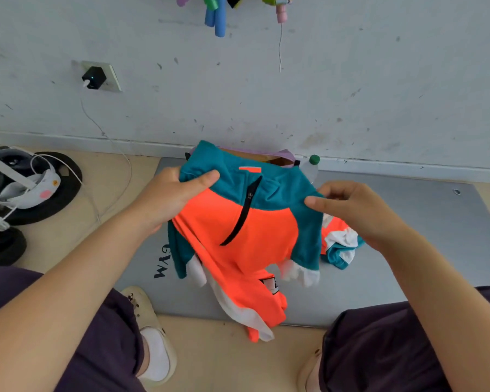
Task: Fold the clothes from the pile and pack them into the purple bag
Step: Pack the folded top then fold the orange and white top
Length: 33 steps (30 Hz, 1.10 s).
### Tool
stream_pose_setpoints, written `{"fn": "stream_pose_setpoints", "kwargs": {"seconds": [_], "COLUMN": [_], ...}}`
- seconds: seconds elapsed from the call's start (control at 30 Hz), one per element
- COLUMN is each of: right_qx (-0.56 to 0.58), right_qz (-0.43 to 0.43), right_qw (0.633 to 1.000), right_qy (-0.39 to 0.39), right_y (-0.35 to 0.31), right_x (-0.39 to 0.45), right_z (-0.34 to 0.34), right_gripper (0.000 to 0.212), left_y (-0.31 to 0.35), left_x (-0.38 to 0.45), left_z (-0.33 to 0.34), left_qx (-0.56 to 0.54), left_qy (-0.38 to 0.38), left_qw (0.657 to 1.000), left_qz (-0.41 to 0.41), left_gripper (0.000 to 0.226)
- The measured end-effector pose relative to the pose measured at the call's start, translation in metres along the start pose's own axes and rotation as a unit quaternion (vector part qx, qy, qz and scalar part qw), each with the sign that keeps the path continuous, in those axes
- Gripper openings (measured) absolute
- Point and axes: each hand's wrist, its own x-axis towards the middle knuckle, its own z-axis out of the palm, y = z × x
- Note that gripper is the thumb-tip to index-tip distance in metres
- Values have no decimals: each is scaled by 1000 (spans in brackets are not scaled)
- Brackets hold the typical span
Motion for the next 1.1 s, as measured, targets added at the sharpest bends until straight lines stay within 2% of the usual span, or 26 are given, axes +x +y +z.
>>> {"fn": "stream_pose_setpoints", "kwargs": {"seconds": [0.07, 0.13, 0.27, 0.4, 0.47, 0.6, 0.7, 0.77, 0.83, 0.97, 1.1], "right_qx": [53, 93, 6, -62, -83, -165, -143, -96, -34, -1, -9], "right_qz": [-27, -45, -52, -44, -50, -18, 6, -9, -31, -77, -49], "right_qw": [998, 995, 998, 995, 992, 984, 989, 995, 998, 991, 992], "right_qy": [11, 16, 36, 65, 79, 64, 20, 22, 53, 105, 118], "right_y": [-3, -5, -4, -3, -4, -3, -2, -1, 0, 1, 0], "right_x": [-2, -3, -3, -3, -1, -4, -8, -8, -7, -5, -6], "right_z": [-4, -6, -4, -3, -8, -20, -27, -31, -33, -30, -24], "right_gripper": [21, 21, 26, 23, 25, 40, 27, 16, 13, 14, 17], "left_y": [-4, -7, -8, -9, -8, -8, -7, -8, -9, -12, -13], "left_x": [1, 3, -2, -3, -5, -3, -2, -3, -4, -5, -5], "left_z": [-5, -7, -7, -7, -6, -10, -14, -16, -17, -13, -8], "left_qx": [98, 198, 351, 412, 391, 245, 134, 99, 79, 50, 86], "left_qy": [6, 32, 48, 29, 37, 21, 2, 8, 37, 76, 86], "left_qw": [995, 978, 931, 907, 915, 965, 988, 992, 993, 990, 984], "left_qz": [18, 49, 86, 86, 90, 87, 76, 77, 85, 108, 133], "left_gripper": [70, 67, 69, 77, 72, 55, 35, 23, 15, 19, 24]}}
